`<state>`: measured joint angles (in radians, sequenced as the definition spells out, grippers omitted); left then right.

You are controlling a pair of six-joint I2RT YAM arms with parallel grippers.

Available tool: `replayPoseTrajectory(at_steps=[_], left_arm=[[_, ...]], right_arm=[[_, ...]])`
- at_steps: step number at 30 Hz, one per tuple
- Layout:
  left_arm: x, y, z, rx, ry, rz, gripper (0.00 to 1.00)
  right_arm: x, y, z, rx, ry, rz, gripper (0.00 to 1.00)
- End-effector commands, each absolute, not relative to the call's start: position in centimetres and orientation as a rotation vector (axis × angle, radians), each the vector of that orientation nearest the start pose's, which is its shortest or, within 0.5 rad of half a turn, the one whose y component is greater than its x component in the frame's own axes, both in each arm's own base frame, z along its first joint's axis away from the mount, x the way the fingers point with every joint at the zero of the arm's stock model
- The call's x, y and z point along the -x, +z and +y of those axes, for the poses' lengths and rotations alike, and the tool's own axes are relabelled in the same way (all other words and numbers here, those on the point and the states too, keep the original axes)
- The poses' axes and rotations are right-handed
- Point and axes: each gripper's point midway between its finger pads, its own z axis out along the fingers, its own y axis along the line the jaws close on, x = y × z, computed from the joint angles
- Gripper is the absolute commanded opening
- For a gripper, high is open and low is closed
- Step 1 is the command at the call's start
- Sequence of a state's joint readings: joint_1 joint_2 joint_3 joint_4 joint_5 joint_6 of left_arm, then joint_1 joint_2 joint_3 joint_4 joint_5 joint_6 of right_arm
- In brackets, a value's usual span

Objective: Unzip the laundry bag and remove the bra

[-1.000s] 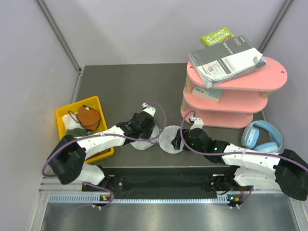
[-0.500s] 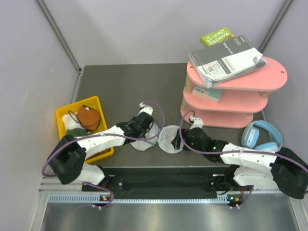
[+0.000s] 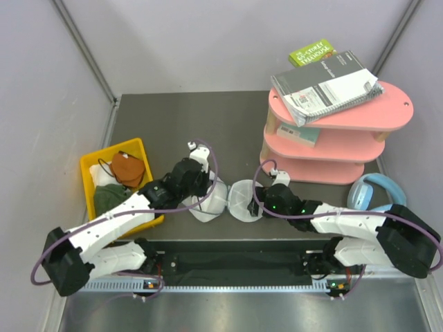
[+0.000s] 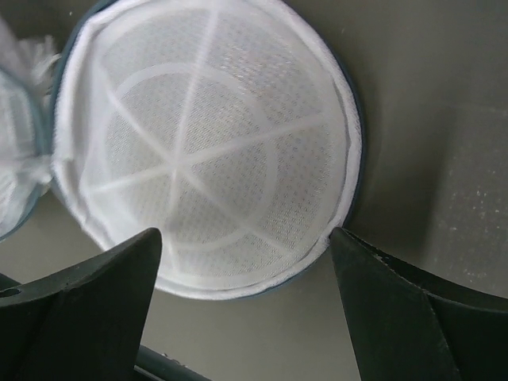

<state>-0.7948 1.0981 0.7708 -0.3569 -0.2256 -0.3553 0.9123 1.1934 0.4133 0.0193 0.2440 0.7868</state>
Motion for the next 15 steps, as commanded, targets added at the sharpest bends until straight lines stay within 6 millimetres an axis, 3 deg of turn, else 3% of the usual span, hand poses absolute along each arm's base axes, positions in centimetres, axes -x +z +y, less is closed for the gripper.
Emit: replayPoseTrajectory(at_steps=[1,6,15], left_arm=[[-22.6,18.1,-24.1,-0.415,-0.643,2.143,0.00],[-20.8,20.9,-25.8,-0.458,-0.831,2.094,0.00],[-18.7,28.2,-26.8,-0.484,-1.061,1.928,0.00]], right_arm=[[-20.8,4.5,23.9,0.009,0.592,2.337,0.88],[-21.0,4.3,24.0,0.007,0.590,2.338,0.88],[-21.1,3.7,23.9,0.003,0.566,2.347,0.89]])
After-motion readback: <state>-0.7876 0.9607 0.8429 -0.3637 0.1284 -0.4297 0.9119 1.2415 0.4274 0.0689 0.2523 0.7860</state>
